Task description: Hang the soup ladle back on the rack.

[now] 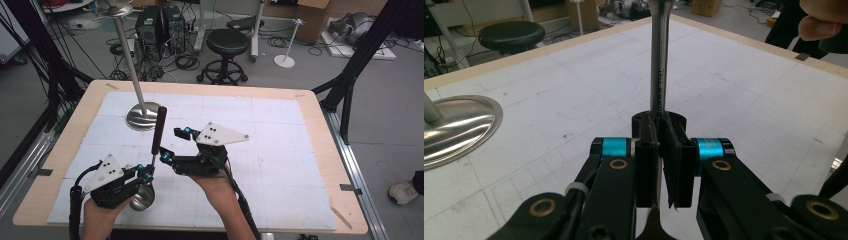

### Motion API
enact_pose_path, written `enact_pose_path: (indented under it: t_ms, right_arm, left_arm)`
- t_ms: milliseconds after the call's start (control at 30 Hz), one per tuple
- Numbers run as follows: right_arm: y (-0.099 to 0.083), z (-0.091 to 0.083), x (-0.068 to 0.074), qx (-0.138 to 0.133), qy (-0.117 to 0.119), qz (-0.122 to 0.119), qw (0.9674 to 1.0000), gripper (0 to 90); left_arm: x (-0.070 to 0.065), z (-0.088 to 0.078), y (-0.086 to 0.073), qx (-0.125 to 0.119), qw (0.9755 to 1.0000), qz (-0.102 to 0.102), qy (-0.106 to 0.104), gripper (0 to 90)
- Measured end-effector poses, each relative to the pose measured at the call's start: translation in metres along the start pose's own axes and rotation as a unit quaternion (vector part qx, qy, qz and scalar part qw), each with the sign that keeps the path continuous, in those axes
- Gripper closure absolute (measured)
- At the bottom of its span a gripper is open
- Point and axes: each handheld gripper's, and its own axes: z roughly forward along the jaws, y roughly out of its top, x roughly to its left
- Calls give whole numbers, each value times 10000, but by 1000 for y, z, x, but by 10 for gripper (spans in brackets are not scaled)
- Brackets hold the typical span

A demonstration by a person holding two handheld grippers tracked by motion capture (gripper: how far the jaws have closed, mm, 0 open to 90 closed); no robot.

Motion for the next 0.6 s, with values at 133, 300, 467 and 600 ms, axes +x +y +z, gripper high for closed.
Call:
enact_pose_path:
  t_ms: [133,300,467,600]
  right_arm:
    - [3,6,-2,-29,110,82,9999,405]
    - [3,11,-1,34,142,115,9998,450]
    - [2,15,1,56,231,126,9996,601]
    - [3,13,0,2,302,220,9993,694]
  left_arm:
    - [-2,1,2,5,10000,63,24,840]
    - [-4,2,3,-2,10000,97,21,840]
    - [-6,4,3,4,9999,102,5,840]
    - [-6,3,3,-12,9999,134,-12,839]
